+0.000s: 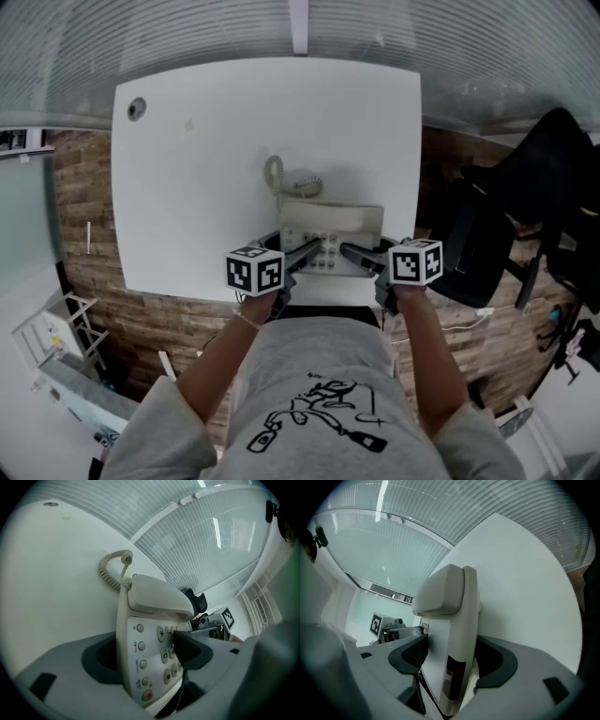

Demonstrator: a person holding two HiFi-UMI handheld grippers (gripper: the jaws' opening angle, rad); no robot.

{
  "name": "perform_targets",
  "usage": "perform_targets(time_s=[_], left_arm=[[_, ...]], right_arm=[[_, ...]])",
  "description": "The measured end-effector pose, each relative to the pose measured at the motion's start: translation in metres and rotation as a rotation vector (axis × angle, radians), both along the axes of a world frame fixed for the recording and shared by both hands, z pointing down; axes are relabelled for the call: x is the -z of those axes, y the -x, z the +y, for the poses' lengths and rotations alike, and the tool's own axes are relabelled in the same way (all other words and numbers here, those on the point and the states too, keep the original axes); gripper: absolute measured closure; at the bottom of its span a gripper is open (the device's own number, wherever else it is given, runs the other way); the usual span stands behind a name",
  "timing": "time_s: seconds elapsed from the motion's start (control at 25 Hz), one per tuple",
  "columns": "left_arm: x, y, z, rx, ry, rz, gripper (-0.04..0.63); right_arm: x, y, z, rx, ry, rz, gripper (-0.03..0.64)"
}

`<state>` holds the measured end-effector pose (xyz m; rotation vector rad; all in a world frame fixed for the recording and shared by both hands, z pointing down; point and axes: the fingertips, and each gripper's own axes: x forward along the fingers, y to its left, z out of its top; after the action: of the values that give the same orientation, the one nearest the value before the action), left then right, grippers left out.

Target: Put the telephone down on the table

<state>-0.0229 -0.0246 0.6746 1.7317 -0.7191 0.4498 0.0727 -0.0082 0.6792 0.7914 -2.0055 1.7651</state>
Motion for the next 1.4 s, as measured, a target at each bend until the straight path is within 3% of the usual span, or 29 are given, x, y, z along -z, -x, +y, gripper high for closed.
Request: perform_targets(time_s=[0.4,1.4], left_arm=[[-0.002,0.005,-0.002,-0.014,-0.015,-0.079,0.252],[-0.006,0.012,-0.004,-0.014,-0.013,-0.170,0.222]], right_arm=[[-0.001,0.000,-0.001,-0.003,0.001,0.015,0.301],[-0.004,0.001,-0.003,-0.006,-0.005,0.047,0.296]])
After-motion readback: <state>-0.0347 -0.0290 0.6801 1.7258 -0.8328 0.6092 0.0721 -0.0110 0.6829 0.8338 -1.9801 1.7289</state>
